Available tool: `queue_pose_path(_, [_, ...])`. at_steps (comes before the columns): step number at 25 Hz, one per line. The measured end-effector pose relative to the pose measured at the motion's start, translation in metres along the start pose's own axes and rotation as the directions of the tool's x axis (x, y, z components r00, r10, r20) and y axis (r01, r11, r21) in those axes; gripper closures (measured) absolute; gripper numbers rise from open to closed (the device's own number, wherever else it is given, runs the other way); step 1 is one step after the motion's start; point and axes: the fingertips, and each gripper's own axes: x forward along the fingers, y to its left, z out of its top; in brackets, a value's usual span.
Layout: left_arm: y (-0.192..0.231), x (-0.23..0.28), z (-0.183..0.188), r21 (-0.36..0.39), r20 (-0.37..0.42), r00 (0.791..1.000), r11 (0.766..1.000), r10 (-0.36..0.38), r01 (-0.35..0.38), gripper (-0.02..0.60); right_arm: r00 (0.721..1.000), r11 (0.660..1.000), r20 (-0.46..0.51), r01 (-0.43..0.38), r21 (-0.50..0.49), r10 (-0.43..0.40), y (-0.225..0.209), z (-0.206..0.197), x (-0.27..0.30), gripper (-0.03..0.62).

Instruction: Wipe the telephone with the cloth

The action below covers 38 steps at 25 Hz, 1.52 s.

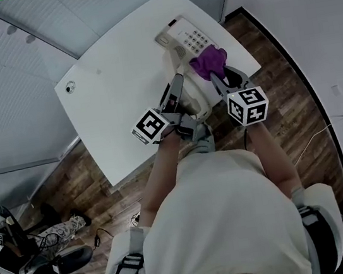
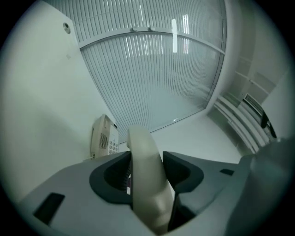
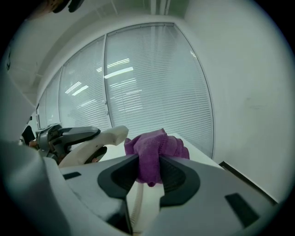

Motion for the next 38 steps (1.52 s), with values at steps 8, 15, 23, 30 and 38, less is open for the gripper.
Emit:
queue_pose_path(8, [-0.034,-0.041,-0.015,-0.153,0.052,0.983,0.971,-0.179,0.185,0.356,0.999,0.999,0.039,-0.031,0.031,0.03,0.021,0.007,-0.013,0.457])
queue_pose_path(15, [-0.052,-0.073,-0.015,-0.175,0.065,0.954,0.937,-0.294,0.301,0.356,0.991,0.994,0.079,-0.108,0.006,0.107,0.058,0.03,-0.018,0.457])
queue_pose_path(23, [-0.06,-0.089,-0.017,-0.211,0.081,0.929,0.905,-0.361,0.37,0.356,0.98,0.988,0.122,-0.154,-0.009,0.154,0.08,0.047,-0.023,0.457])
queue_pose_path(30, [-0.06,-0.09,-0.018,-0.222,0.089,0.924,0.897,-0.371,0.381,0.356,0.966,0.975,0.125,-0.222,-0.029,0.224,0.1,0.049,-0.03,0.457])
queue_pose_path(38, [-0.06,-0.089,-0.013,-0.221,0.108,0.922,0.895,-0.372,0.387,0.356,0.945,0.953,0.128,-0.299,-0.041,0.301,0.118,0.048,-0.032,0.457])
